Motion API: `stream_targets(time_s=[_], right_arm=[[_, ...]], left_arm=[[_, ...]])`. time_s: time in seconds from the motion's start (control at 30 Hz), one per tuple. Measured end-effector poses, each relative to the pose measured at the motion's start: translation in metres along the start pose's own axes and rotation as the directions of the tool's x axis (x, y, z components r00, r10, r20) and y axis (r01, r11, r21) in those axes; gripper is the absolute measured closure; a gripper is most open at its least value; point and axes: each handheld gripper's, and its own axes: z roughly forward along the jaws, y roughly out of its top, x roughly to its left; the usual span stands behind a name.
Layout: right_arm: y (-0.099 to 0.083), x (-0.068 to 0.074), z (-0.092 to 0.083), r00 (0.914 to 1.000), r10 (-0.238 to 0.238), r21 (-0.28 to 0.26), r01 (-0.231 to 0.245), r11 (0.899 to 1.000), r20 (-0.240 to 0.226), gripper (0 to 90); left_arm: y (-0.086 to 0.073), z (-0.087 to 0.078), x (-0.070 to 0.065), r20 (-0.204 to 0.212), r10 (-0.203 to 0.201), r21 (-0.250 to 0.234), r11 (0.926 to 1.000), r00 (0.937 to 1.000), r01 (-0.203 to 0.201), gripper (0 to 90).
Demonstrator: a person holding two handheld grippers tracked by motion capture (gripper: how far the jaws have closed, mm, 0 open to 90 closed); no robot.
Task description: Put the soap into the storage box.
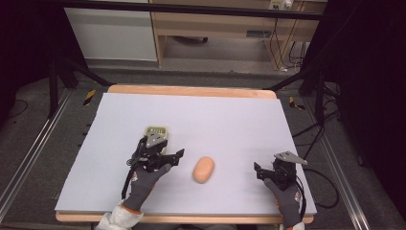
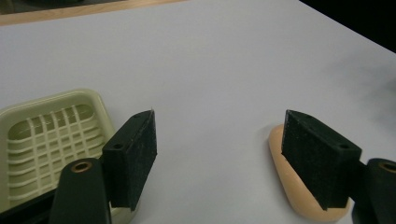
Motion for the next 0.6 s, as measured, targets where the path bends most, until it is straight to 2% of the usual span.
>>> stream_targets(time_s=[0.6], right_arm=[[0.001, 0.000, 0.000, 1.0000, 0.003, -0.003, -0.003, 1.000, 0.001, 11.1]], left_arm=[[0.002, 0.019, -0.023, 0.022, 0.039, 0.025, 0.9989, 0.9990, -0.040, 25.3]])
